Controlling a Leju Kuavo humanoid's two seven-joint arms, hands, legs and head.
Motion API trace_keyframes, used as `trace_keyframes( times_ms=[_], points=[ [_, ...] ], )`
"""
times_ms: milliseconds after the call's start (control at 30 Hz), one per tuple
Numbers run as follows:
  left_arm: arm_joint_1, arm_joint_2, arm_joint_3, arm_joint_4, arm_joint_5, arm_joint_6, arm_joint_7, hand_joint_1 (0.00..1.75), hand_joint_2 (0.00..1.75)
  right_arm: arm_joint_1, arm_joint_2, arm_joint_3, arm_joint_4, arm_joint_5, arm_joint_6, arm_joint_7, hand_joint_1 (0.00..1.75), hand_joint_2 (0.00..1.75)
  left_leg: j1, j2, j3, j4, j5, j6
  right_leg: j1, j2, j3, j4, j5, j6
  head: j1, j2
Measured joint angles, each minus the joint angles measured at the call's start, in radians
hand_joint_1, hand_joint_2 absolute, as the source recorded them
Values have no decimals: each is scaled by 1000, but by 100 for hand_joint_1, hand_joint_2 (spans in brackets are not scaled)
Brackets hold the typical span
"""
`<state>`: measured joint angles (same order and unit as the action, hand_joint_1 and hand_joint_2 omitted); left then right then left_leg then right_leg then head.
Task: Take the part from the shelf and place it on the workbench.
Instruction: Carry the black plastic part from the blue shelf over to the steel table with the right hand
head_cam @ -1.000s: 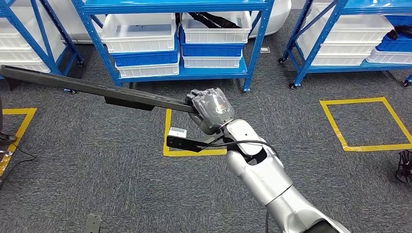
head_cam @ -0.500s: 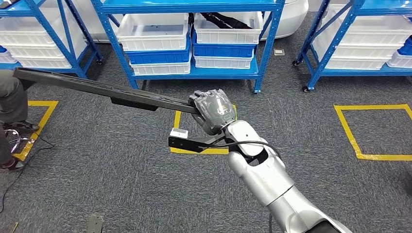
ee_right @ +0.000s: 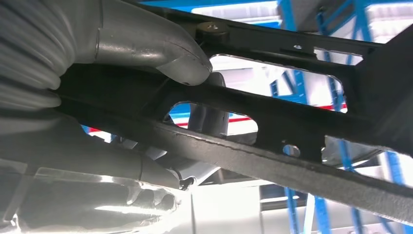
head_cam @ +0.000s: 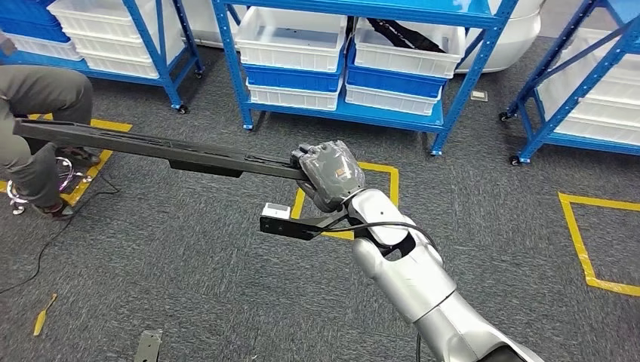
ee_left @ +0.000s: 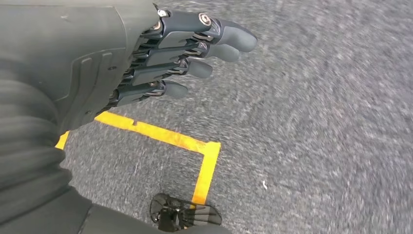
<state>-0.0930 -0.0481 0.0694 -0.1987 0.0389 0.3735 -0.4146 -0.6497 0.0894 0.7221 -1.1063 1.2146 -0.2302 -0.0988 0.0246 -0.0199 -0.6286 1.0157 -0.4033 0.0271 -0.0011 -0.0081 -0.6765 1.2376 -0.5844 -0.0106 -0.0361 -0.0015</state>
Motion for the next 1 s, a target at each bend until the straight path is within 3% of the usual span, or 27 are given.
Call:
trace_keyframes(
  times_ms=[33, 67, 100, 167, 200, 267, 333, 400, 467, 533, 567, 600, 633, 700, 733, 767, 833, 867, 933, 967, 1000],
  points=[
    [1, 0, 2, 0, 3, 0, 2, 0, 175, 3, 0, 0, 0, 0, 2, 0, 175, 175, 0, -14, -3, 0, 2, -1, -2, 3, -23, 51, -16, 3, 1, 0],
    [2, 0, 4, 0, 6, 0, 3, 0, 175, 5, 0, 1, 0, 0, 6, 1, 175, 175, 1, -28, -6, 0, 5, -4, -5, 4, -26, 62, -15, 9, 1, 0],
    [4, 0, 6, 0, 8, 0, 3, 0, 175, 5, 2, 2, 0, 0, 11, 1, 175, 175, 2, -41, -7, 1, 8, -7, -8, 6, -9, 32, 0, 18, 1, 0],
    [4, -1, 8, 0, 11, 0, 3, 0, 175, 3, 8, 2, 0, 0, 19, 2, 175, 175, 5, -68, -9, 1, 13, -16, -16, 31, 67, -115, 53, 33, 0, 0],
    [4, -2, 10, 0, 12, 0, 3, 0, 175, 0, 11, 3, 0, 0, 21, 2, 175, 175, 5, -81, -11, 1, 16, -22, -19, 45, 98, -179, 73, 33, 0, 0],
    [6, -2, 13, 0, 12, 0, 3, 0, 175, -5, 18, 4, -1, 0, 22, 2, 175, 175, 6, -99, -14, -4, 21, -37, -15, 57, 125, -233, 90, 21, 0, 0],
    [11, -2, 16, 0, 12, 0, 3, 0, 175, -9, 26, 5, -1, 0, 23, 2, 175, 175, 11, -108, -17, -12, 30, -53, -12, 40, 131, -239, 100, 1, 0, 0],
    [16, -3, 17, 0, 12, 0, 3, 0, 175, -12, 37, 6, -1, 1, 24, 2, 175, 175, 13, -65, -31, 17, 10, -62, -17, 22, 135, -248, 113, -18, -2, 0],
    [17, -2, 19, 0, 12, -1, 3, 0, 175, -12, 42, 7, -1, 1, 28, 2, 175, 175, 12, -5, -75, 127, -60, -67, -15, 0, 133, -252, 120, -30, -6, 0],
    [15, -2, 21, 0, 13, -3, 3, 0, 175, -11, 42, 7, -1, 1, 34, 2, 175, 175, 13, 14, -122, 249, -123, -73, -10, -25, 126, -252, 124, -34, -6, 0],
    [16, -2, 22, 0, 13, -4, 3, 0, 175, -10, 43, 8, -1, 2, 37, 2, 175, 175, 14, 16, -125, 270, -132, -75, -8, -38, 122, -252, 125, -34, -7, 0],
    [16, -2, 23, 0, 14, -4, 3, 0, 175, -10, 43, 8, -1, 3, 39, 1, 175, 175, 14, 19, -107, 252, -124, -75, -7, -50, 118, -252, 127, -34, -6, 0],
    [17, -1, 25, 0, 15, -4, 3, 0, 175, -10, 44, 9, -1, 5, 40, 1, 175, 175, 14, 28, -68, 198, -104, -73, -6, -63, 115, -252, 129, -33, -7, 0],
    [15, -1, 29, 0, 15, -4, 2, 0, 175, -11, 48, 9, -2, 6, 41, 0, 175, 175, 11, 79, 26, 60, -66, -66, 1, -86, 114, -250, 131, -28, -6, 0],
    [14, -1, 31, 0, 16, -4, 1, 0, 175, -13, 50, 9, -3, 7, 41, -1, 175, 175, 9, 99, 54, 17, -56, -60, 5, -97, 114, -250, 131, -23, -4, 0],
    [13, -1, 32, -1, 15, -4, -1, 0, 175, -14, 51, 9, -5, 8, 40, -1, 175, 175, 5, 110, 63, -2, -51, -54, 9, -108, 116, -250, 131, -17, -1, 0],
    [14, 0, 33, -1, 15, -5, -3, 0, 175, -17, 54, 8, -8, 9, 39, -2, 175, 175, 0, 86, 55, -5, -43, -40, 10, -132, 118, -254, 133, -4, 4, 0],
    [15, 0, 34, -1, 15, -5, -4, 0, 175, -18, 55, 8, -10, 10, 38, -1, 175, 175, 1, 73, 54, -12, -36, -32, 9, -124, 114, -250, 130, 3, 5, 0],
    [14, -1, 35, -1, 14, -6, -5, 0, 175, -20, 52, 5, -15, 13, 35, 0, 175, 175, 4, 48, 52, -26, -19, -16, 5, -65, 85, -192, 97, 4, 5, 0],
    [12, -1, 35, -1, 12, -6, -5, 0, 175, -20, 48, 3, -16, 15, 35, 2, 175, 175, 6, 34, 49, -30, -12, -10, 1, -27, 54, -131, 68, 1, 6, 0],
    [9, -1, 36, -1, 9, -7, -5, 0, 175, -20, 43, 0, -17, 16, 34, 3, 175, 175, 6, 19, 45, -30, -9, -7, -2, -6, 18, -56, 37, -3, 7, 0]
  ],
)
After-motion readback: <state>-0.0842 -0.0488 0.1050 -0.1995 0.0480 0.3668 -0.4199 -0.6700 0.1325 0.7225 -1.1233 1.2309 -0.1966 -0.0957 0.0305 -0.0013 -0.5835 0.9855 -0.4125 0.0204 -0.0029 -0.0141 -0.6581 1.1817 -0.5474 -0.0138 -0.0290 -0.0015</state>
